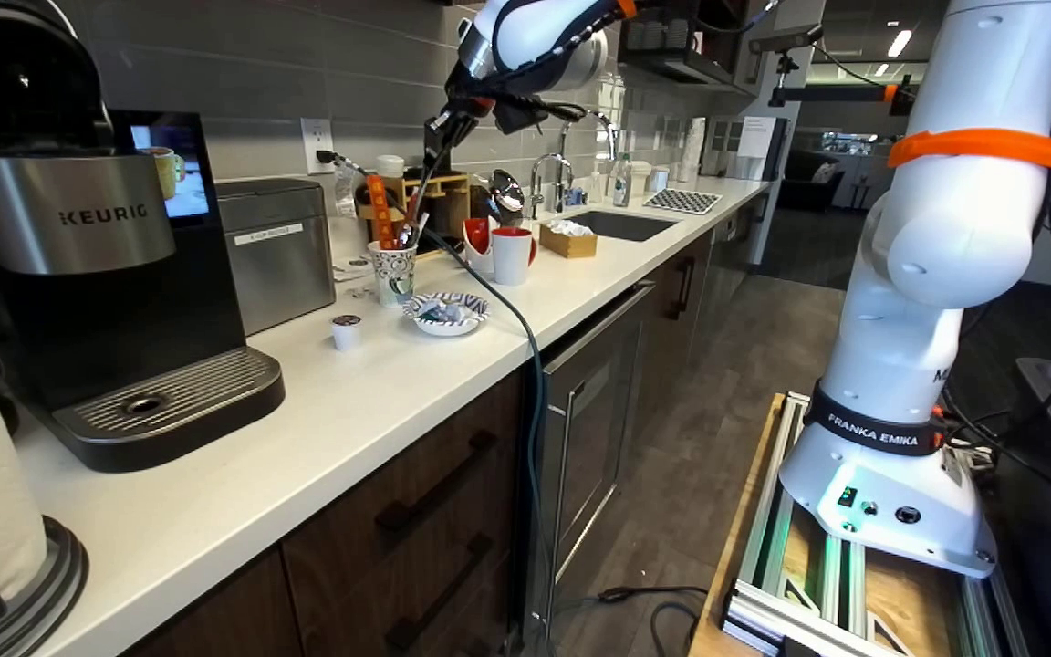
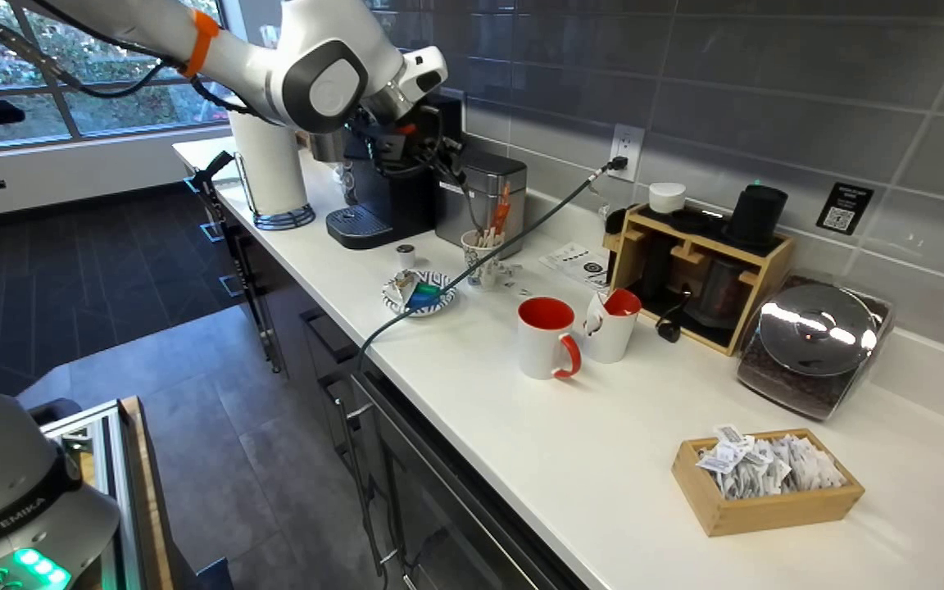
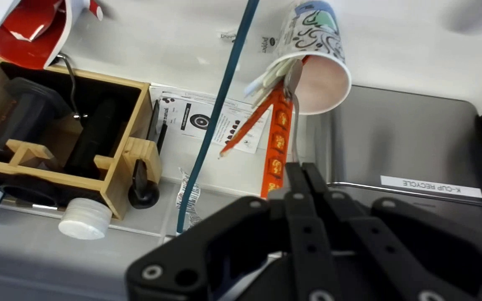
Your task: Move the silver spoon and one orange packet to the mug on the right.
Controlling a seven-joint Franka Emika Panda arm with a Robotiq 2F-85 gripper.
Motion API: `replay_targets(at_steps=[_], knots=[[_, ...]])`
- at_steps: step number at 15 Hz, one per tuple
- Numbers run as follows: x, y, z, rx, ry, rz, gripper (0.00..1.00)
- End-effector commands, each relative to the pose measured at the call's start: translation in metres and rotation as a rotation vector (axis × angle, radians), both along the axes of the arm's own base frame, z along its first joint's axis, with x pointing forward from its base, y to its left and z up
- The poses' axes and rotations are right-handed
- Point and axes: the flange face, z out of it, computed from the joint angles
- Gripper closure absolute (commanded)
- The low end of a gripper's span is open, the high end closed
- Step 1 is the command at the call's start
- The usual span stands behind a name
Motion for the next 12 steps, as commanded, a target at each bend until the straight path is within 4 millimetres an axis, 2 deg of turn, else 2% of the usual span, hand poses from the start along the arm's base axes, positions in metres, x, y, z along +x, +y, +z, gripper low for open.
replay_targets(at_steps=[1,4,7,9,12], knots=[[-0.018,0.009,0.021,0.037,0.062,0.013,0.99],[-0.028,0.007,0.045,0.092,0.066,0.009,0.99],[-0.034,-0.016,0.072,0.094,0.028,-0.052,0.99],[-0.034,-0.043,0.084,0.074,0.019,-0.115,0.99],[-0.038,-0.097,0.091,0.079,0.074,-0.217,0.99]])
